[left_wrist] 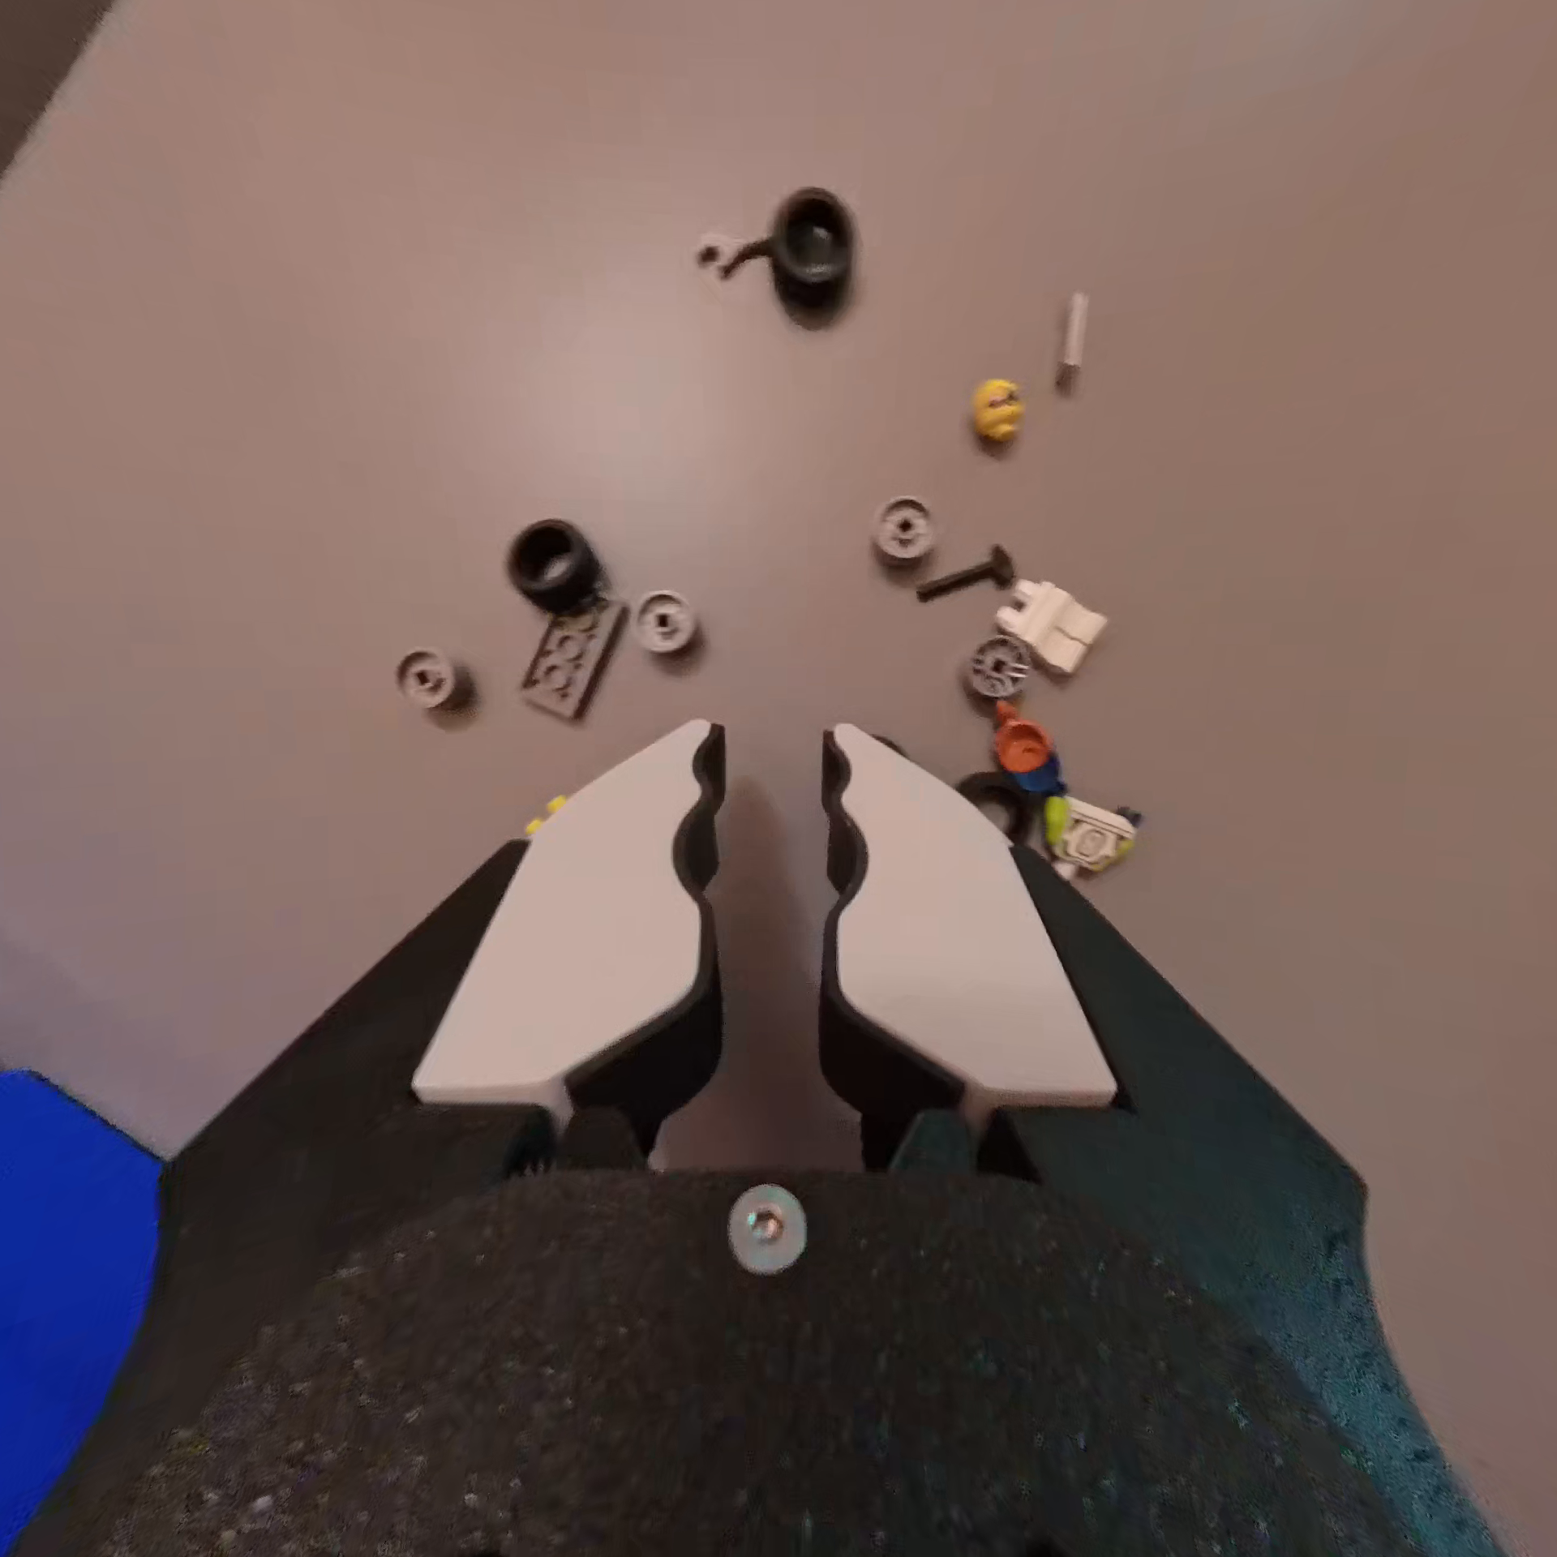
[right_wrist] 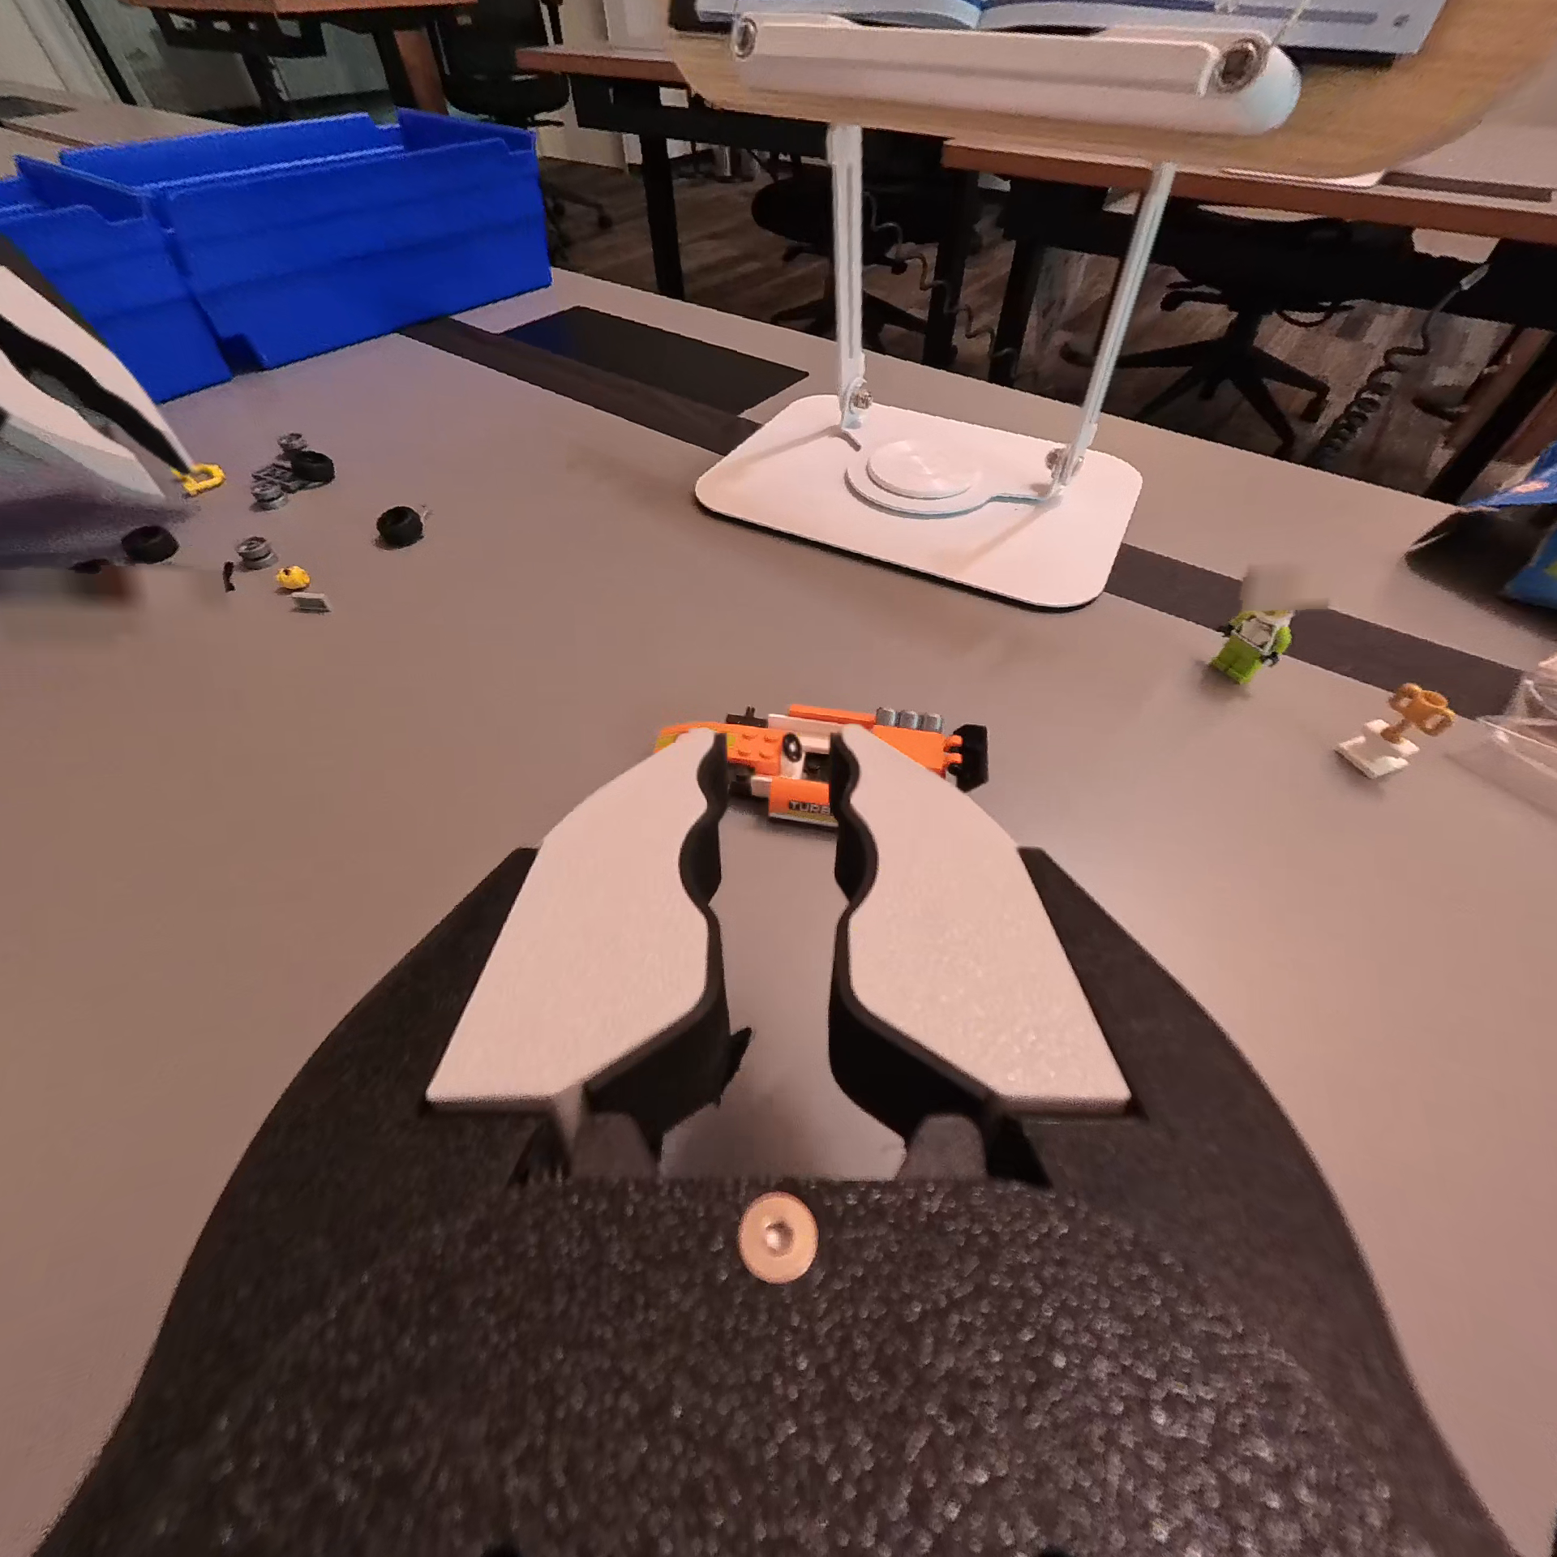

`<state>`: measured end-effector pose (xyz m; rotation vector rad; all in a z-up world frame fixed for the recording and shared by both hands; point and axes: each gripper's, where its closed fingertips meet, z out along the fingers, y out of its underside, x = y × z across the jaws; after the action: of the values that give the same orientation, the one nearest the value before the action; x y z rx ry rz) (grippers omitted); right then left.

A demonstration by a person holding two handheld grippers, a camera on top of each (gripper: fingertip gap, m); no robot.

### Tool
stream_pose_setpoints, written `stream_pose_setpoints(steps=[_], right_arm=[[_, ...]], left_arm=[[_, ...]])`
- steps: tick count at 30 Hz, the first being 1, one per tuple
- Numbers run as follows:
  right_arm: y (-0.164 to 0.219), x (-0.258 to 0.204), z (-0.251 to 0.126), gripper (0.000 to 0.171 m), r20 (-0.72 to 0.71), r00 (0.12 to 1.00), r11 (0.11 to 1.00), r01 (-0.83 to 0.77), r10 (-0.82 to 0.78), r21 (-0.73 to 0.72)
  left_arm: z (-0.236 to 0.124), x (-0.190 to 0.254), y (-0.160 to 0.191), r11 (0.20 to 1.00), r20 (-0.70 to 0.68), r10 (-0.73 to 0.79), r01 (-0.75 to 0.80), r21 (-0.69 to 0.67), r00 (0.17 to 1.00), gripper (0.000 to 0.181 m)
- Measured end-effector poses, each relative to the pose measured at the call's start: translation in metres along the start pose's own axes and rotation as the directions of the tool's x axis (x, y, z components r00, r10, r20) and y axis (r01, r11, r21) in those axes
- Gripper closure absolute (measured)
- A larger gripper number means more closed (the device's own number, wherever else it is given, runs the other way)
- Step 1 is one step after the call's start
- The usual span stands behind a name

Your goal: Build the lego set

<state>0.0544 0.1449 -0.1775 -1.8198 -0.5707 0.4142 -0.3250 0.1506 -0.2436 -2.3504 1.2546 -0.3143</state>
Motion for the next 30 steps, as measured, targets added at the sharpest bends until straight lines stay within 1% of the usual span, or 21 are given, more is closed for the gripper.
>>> stream_pose_setpoints(steps=[3,7,11,14,19,21,22,23,25,30], right_arm=[[0.001,-0.002,0.001,0.148,-0.010,0.999,0.999,0.032,-0.032,-0.009],[0.004,-0.002,0.002,0.148,-0.009,1.000,0.999,0.026,-0.027,-0.025],[0.004,-0.002,0.001,0.149,-0.004,1.000,0.999,0.022,-0.023,-0.025],[0.004,-0.004,0.002,0.149,0.005,1.000,0.999,0.022,-0.022,-0.028],[0.007,-0.008,0.003,0.149,0.012,0.999,0.999,0.033,-0.032,-0.040],[0.006,-0.008,0.002,0.149,0.011,0.999,0.999,0.035,-0.035,-0.039],[0.006,-0.007,0.002,0.149,0.011,0.999,0.999,0.036,-0.035,-0.040],[0.006,-0.007,0.002,0.149,0.009,0.999,0.999,0.036,-0.036,-0.040],[0.006,-0.005,0.001,0.149,0.006,0.999,0.999,0.035,-0.034,-0.040],[0.008,-0.004,0.002,0.149,0.006,1.000,0.999,0.028,-0.028,-0.047]], left_arm=[[-0.001,0.019,0.004,0.997,-0.024,0.057,-0.058,-0.050,0.998,0.159],[-0.007,0.046,0.014,0.990,-0.046,0.104,-0.108,-0.090,0.993,0.160],[-0.012,0.068,0.013,0.990,-0.012,0.124,-0.124,-0.062,0.992,0.159],[-0.007,0.071,0.007,0.993,0.058,0.110,-0.108,-0.038,0.992,0.158],[0.008,0.069,0.008,0.993,0.075,0.096,-0.090,-0.077,0.993,0.158],[0.013,0.066,0.008,0.991,0.082,0.094,-0.086,-0.100,0.992,0.164],[0.014,0.063,0.008,0.990,0.090,0.099,-0.088,-0.113,0.991,0.174],[0.016,0.061,0.007,0.989,0.095,0.107,-0.096,-0.116,0.990,0.178],[0.017,0.060,0.000,0.990,0.086,0.113,-0.104,-0.094,0.990,0.178],[0.009,0.059,-0.039,0.996,0.048,0.055,-0.058,0.070,0.997,0.178]])
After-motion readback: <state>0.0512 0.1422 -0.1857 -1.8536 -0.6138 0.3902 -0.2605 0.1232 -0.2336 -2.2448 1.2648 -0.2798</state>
